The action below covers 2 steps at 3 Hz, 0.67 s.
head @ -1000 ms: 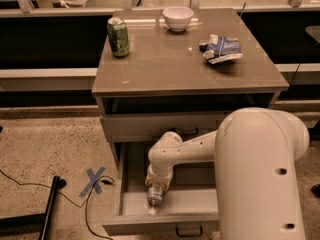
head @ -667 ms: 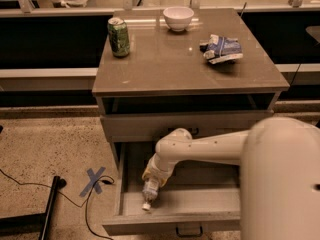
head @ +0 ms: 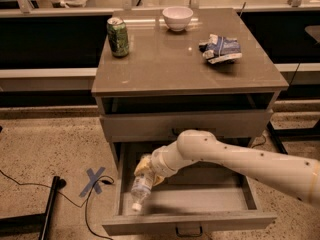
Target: Pick blue plastic bottle from middle drawer and place on counter
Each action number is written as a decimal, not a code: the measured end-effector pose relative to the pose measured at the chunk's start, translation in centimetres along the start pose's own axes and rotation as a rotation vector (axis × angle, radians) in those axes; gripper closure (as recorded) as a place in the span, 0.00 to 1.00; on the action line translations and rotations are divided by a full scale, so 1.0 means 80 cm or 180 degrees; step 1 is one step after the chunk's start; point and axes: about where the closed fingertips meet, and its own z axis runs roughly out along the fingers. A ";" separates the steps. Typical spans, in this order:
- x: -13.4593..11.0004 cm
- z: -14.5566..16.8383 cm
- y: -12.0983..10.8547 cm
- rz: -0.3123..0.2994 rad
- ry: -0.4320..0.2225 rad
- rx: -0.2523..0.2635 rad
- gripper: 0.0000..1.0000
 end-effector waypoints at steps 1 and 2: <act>-0.047 -0.067 -0.037 -0.0377 0.0042 0.0378 1.00; -0.067 -0.186 -0.049 -0.0715 0.0217 0.0764 1.00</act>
Offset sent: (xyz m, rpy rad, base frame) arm -0.0569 -0.2748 0.2152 0.2504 -0.4791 -0.1626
